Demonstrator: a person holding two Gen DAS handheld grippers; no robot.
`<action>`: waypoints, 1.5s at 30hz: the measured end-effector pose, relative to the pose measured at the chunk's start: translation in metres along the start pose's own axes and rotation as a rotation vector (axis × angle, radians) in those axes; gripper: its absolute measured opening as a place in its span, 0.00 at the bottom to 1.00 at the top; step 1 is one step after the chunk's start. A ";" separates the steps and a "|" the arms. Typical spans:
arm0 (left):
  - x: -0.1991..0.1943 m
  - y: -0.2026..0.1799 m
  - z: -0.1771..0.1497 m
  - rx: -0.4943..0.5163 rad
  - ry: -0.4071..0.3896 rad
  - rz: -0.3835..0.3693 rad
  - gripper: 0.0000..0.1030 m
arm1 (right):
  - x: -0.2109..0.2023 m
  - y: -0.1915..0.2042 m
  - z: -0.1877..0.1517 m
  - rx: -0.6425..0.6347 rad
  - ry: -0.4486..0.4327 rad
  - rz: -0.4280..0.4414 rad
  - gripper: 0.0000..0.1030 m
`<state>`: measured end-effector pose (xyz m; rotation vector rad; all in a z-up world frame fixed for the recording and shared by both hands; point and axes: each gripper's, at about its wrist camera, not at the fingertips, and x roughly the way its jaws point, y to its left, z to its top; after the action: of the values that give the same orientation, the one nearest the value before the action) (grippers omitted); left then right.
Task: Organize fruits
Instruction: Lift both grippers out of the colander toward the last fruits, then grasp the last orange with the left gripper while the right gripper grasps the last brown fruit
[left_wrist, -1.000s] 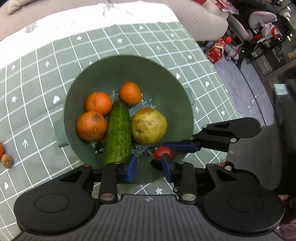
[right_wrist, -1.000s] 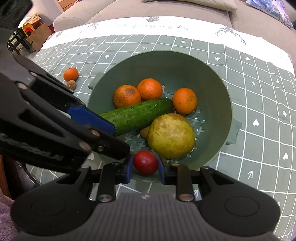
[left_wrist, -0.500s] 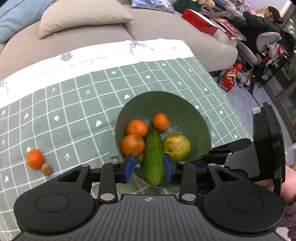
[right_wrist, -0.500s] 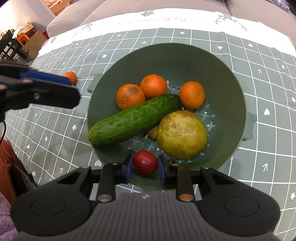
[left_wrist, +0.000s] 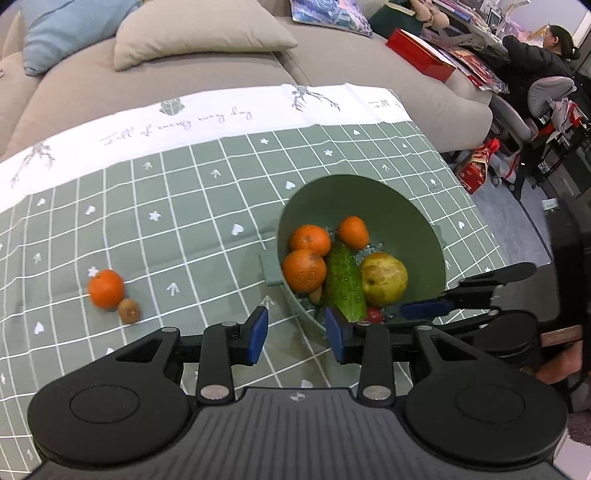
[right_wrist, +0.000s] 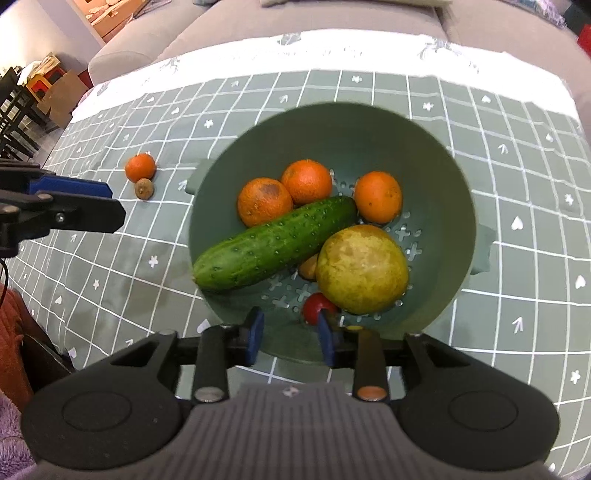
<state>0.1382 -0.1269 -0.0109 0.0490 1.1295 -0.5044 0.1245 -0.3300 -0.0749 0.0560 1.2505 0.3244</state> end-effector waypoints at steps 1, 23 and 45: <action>-0.003 0.001 -0.002 0.000 -0.005 0.001 0.41 | -0.005 0.003 -0.001 -0.003 -0.010 -0.010 0.33; -0.034 0.041 -0.072 -0.004 -0.079 0.049 0.43 | -0.039 0.093 -0.041 -0.027 -0.125 0.005 0.55; -0.040 0.115 -0.099 -0.171 -0.189 0.137 0.43 | 0.009 0.178 -0.028 -0.178 -0.361 -0.027 0.60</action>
<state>0.0885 0.0182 -0.0439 -0.0689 0.9728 -0.2830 0.0635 -0.1618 -0.0538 -0.0537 0.8611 0.3825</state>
